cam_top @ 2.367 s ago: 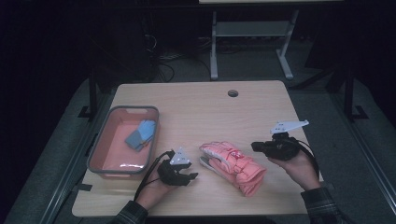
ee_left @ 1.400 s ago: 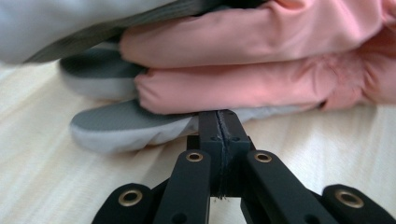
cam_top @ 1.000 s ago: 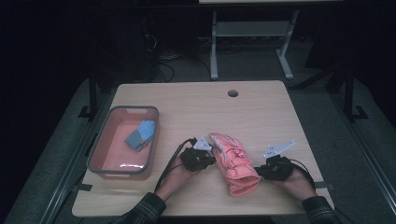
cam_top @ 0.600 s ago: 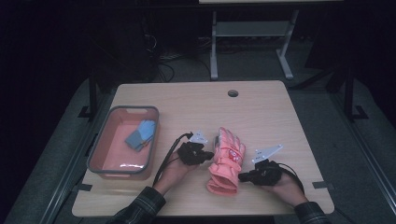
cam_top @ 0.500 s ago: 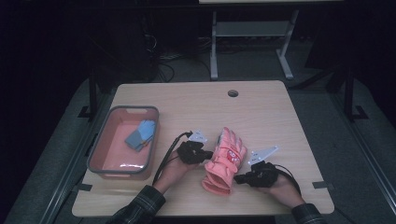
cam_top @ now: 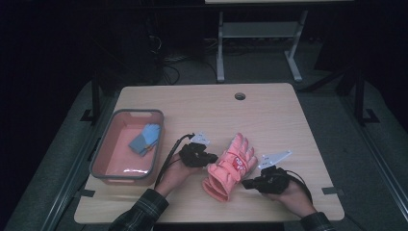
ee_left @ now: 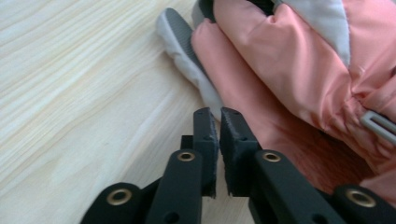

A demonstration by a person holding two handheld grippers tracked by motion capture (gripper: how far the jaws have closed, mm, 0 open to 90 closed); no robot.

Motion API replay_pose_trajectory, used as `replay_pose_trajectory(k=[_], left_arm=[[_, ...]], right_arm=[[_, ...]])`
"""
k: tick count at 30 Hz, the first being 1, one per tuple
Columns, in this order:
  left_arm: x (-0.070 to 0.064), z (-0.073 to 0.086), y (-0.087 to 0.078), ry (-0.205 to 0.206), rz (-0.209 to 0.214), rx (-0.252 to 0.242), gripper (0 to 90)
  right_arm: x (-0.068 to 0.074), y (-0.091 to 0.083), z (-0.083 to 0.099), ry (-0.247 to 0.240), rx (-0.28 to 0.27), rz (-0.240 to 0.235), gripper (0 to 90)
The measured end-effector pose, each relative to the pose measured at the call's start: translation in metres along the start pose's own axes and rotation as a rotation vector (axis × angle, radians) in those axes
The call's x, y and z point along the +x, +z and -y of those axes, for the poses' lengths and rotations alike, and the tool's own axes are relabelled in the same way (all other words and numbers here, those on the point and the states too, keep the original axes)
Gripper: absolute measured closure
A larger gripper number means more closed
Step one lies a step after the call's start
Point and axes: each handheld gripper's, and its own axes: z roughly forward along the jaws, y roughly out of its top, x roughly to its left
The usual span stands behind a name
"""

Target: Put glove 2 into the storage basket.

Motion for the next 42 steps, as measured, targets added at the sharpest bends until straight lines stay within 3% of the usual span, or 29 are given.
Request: replay_pose_trajectory(k=[3,7,9,16,23,27,31,38,42], left_arm=[[0.002,0.002,-0.009,-0.024,-0.008,0.016,71.2],[0.004,0.003,-0.018,-0.048,-0.012,0.006,63.4],[0.005,0.003,-0.023,-0.07,0.001,0.001,54.8],[0.007,-0.003,-0.041,-0.106,-0.003,-0.054,41.4],[0.003,-0.01,-0.052,-0.077,0.004,-0.09,32.5],[0.002,-0.012,-0.053,-0.073,-0.002,-0.09,28.9],[0.0,-0.014,-0.055,-0.059,-0.006,-0.094,25.0],[-0.007,-0.023,-0.053,-0.039,0.0,-0.086,19.4],[-0.015,-0.033,-0.047,0.003,0.013,-0.059,16.9]], right_arm=[[-0.001,-0.019,-0.007,0.021,-0.043,0.033,89.8],[-0.003,-0.029,-0.013,0.025,-0.08,0.048,89.9],[-0.006,-0.036,-0.023,0.015,-0.104,0.074,89.9],[-0.016,-0.034,-0.041,0.015,-0.139,0.122,89.9],[-0.021,-0.025,-0.051,0.015,-0.149,0.145,89.9],[-0.022,-0.018,-0.051,0.013,-0.117,0.151,89.9],[-0.025,-0.002,-0.045,0.007,-0.049,0.169,90.0],[-0.025,0.007,-0.043,0.007,-0.022,0.169,90.0],[-0.024,0.014,-0.042,-0.006,-0.008,0.182,90.0]])
